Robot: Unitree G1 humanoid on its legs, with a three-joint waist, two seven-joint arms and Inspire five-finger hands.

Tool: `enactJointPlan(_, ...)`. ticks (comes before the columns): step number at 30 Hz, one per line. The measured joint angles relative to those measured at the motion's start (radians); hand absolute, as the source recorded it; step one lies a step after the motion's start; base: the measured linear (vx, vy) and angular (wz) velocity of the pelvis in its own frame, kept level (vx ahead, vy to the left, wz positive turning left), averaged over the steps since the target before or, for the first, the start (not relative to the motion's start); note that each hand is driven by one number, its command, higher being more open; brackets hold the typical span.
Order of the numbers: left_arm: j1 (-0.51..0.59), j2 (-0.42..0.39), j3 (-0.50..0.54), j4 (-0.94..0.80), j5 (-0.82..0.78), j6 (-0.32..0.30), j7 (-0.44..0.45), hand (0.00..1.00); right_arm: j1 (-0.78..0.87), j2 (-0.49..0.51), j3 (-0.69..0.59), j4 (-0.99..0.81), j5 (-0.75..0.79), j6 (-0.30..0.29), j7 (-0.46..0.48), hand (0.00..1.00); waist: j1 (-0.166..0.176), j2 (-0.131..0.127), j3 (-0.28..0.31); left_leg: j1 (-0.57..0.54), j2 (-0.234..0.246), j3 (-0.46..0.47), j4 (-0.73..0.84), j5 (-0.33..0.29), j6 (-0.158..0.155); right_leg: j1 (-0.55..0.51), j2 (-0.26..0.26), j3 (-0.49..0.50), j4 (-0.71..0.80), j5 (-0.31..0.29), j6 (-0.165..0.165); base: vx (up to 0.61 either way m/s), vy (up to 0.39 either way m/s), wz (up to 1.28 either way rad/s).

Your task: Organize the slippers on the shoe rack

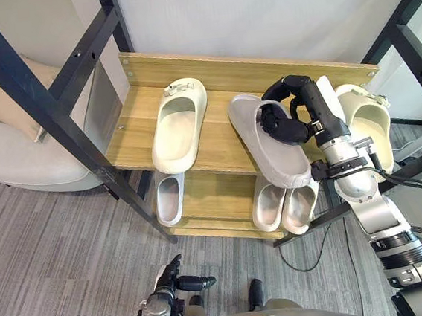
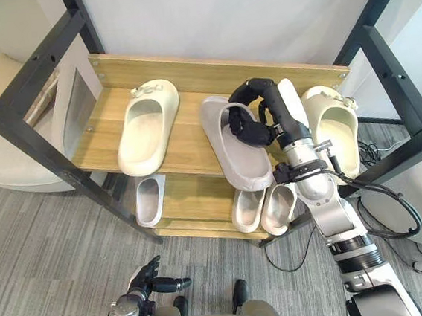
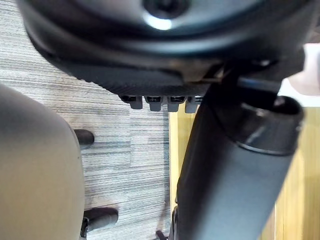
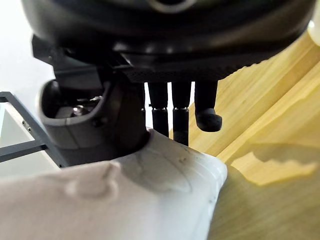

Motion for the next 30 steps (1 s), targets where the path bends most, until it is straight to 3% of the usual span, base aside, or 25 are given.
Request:
enactJointPlan(5, 0.002, 0.0, -0.001, -0.008, 0.002, 0.0, 0.0, 1.0, 0.004, -0.022, -0.011, -0.18, -0.019, 0.001, 0.001, 0.0, -0.002, 0.002, 0.0, 0.004, 0.0, 0.007, 0.0, 0.0, 0.0, 0.0, -0.001, 0.007, 0.0, 0.0, 0.0, -0.01, 0.004, -0.04)
enactJointPlan(10, 0.004, -0.001, -0.003, -0.008, 0.002, 0.0, 0.0, 1.0, 0.005, -0.02, -0.019, -0.344, -0.019, -0.05, 0.0, 0.0, -0.006, 0.005, 0.001, 0.019, -0.001, 0.011, 0.001, 0.0, 0.0, 0.013, -0.002, 0.012, 0.0, 0.0, 0.0, 0.0, 0.0, -0.02)
enactJointPlan(18, 0.007, -0.015, -0.015, 0.001, 0.001, 0.0, -0.001, 1.0, 0.026, 0.042, 0.003, -0.486, 0.073, -0.121, 0.023, 0.0, -0.006, 0.037, -0.01, 0.029, -0.001, 0.028, 0.001, -0.001, 0.0, 0.016, -0.002, 0.031, 0.0, 0.0, 0.0, -0.03, 0.009, -0.06)
enactJointPlan(23, 0.005, -0.02, -0.032, 0.012, -0.001, -0.001, -0.002, 1.0, 0.027, 0.113, 0.179, -0.498, 0.253, -0.128, 0.106, 0.0, -0.006, 0.061, -0.019, 0.032, 0.003, 0.036, 0.001, -0.001, -0.001, 0.016, 0.001, 0.038, 0.0, 0.001, 0.0, -0.01, 0.001, -0.04)
enactJointPlan(30, -0.002, -0.022, -0.061, 0.021, 0.0, -0.012, -0.002, 1.0, 0.044, 0.156, 0.416, -0.399, 0.406, -0.106, 0.248, 0.0, 0.011, 0.065, -0.022, 0.045, 0.001, 0.029, 0.005, -0.001, -0.001, 0.035, -0.003, 0.031, 0.0, 0.001, 0.001, -0.02, 0.006, 0.03)
